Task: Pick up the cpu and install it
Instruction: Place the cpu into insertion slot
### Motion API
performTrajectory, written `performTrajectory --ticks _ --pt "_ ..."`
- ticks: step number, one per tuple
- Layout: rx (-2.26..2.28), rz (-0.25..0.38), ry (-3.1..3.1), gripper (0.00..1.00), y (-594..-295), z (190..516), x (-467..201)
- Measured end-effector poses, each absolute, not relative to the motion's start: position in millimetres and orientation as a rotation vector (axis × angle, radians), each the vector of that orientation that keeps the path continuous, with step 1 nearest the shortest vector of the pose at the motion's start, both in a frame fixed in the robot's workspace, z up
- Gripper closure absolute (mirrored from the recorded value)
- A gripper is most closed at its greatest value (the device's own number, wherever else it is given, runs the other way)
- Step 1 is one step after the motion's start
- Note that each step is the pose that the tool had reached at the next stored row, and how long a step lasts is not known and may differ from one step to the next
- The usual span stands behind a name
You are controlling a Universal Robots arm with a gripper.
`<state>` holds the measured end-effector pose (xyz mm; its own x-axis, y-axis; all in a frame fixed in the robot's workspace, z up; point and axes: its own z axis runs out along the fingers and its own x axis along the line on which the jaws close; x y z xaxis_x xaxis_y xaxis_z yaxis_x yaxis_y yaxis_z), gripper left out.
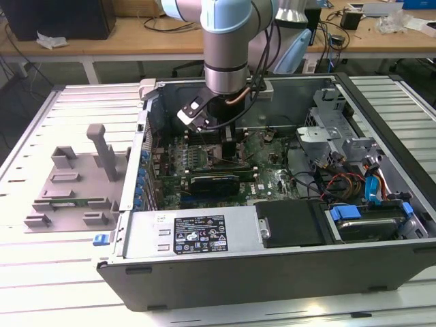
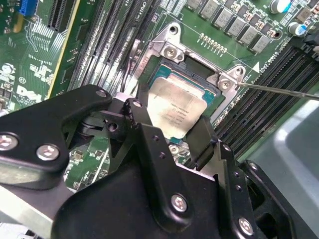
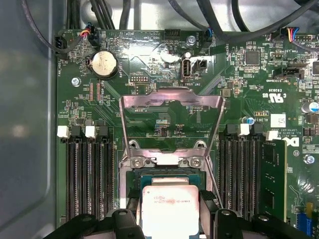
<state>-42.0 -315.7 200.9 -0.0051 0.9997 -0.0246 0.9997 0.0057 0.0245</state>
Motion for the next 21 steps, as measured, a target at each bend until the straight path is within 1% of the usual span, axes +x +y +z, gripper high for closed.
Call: performTrajectory --ticks 21 --pt "2.191 0.000 2.203 0.45 -314.7 197.2 -42.0"
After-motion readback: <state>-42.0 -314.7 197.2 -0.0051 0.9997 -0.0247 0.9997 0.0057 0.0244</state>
